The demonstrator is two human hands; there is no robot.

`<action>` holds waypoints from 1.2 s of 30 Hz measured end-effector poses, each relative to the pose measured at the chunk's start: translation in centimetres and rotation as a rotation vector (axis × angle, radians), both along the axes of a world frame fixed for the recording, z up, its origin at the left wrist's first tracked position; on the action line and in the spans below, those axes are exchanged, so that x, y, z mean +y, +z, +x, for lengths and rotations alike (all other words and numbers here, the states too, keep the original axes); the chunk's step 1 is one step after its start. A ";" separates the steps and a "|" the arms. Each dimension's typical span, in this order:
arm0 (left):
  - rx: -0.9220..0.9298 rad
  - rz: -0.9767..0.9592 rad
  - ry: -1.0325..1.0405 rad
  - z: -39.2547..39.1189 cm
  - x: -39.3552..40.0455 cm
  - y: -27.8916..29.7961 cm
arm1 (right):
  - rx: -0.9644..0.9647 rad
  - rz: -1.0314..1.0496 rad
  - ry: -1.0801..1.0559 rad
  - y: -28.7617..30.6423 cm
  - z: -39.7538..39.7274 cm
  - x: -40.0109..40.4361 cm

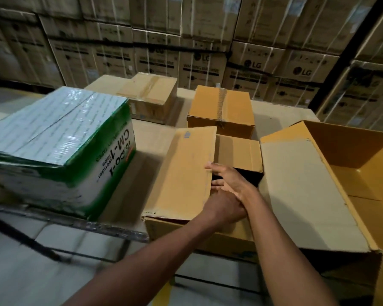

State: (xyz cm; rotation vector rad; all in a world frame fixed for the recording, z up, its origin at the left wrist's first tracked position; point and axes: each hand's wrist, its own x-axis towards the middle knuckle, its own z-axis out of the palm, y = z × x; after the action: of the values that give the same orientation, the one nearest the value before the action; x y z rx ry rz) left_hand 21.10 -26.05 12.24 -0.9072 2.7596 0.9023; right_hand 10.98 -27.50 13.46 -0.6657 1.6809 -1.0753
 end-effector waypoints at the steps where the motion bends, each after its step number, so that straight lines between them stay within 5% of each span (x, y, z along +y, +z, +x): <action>1: 0.047 -0.043 0.013 0.5 0.2 1.0 | 0.009 -0.027 0.014 0.8 0.1 -0.2; 8: 0.053 -0.176 0.118 4.0 -0.5 7.1 | -0.023 -0.218 0.109 6.1 2.7 -2.9; 18: 0.144 -0.111 0.391 11.4 -5.7 5.3 | 0.269 -0.545 0.066 4.8 11.1 -8.0; 30: -0.061 -0.196 0.446 14.5 -8.1 0.6 | 0.255 -0.338 0.095 -2.0 12.6 -9.9; 36: -0.059 -0.192 0.408 14.4 -8.3 -0.4 | 0.485 -0.240 0.036 -4.5 8.3 -4.9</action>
State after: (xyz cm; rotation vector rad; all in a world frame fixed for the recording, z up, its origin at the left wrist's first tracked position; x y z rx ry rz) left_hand 35.46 -34.39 11.82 -1.5432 2.6900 0.6460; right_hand 19.26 -32.43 8.98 -1.1816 1.9501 -1.1627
